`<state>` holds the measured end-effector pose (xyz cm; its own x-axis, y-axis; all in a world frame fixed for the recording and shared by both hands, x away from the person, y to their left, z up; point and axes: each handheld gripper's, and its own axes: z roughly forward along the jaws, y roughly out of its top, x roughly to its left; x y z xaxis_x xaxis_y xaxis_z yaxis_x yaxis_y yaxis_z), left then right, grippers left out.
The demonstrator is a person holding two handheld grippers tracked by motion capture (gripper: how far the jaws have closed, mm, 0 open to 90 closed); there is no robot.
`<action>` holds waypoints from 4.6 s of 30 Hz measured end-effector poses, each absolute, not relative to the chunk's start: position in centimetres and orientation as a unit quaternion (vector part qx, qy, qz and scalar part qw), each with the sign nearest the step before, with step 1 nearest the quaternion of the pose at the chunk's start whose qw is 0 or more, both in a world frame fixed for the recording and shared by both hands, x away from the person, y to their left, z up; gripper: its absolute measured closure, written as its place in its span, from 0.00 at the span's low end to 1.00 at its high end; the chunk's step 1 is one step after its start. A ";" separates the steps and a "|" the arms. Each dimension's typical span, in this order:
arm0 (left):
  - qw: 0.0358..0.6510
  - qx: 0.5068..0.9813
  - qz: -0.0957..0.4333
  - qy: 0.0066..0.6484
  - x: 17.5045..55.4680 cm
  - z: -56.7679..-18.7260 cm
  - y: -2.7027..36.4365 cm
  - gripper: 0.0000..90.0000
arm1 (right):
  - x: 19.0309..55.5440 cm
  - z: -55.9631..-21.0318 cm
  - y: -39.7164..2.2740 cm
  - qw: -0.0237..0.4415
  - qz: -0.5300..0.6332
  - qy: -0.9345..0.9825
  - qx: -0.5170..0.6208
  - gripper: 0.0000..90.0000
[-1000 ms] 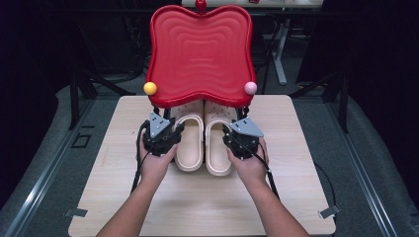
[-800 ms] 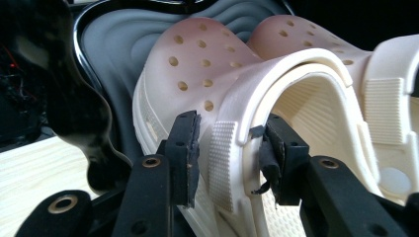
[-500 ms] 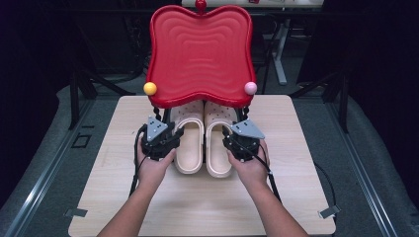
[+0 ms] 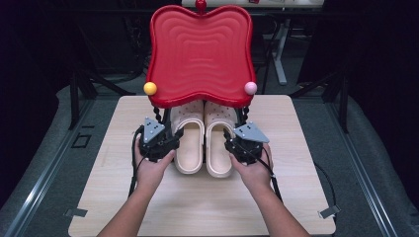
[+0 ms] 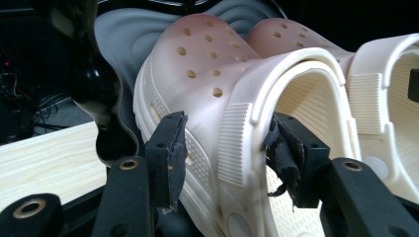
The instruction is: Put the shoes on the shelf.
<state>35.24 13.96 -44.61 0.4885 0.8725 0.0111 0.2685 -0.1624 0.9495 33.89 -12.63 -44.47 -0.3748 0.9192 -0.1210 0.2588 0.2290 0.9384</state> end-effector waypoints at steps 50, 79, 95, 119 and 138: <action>0.472 0.781 0.201 0.356 25.1 -50.5 15.2 1.00 | 24.3 -50.0 -14.4 0.220 0.446 0.772 0.396 1.00; 0.466 0.779 0.188 0.374 26.8 -51.6 13.8 1.00 | 25.2 -50.8 -14.0 0.215 0.443 0.772 0.401 1.00; 0.472 0.754 0.207 0.406 27.2 -50.3 16.2 1.00 | 25.6 -50.2 -15.0 0.238 0.431 0.760 0.425 1.00; 0.467 0.743 0.229 0.422 31.2 -48.2 16.1 1.00 | 29.9 -48.5 -14.1 0.270 0.433 0.739 0.439 1.00; 0.455 0.749 0.221 0.428 34.0 -48.3 14.2 1.00 | 33.0 -48.5 -13.1 0.279 0.429 0.730 0.453 1.00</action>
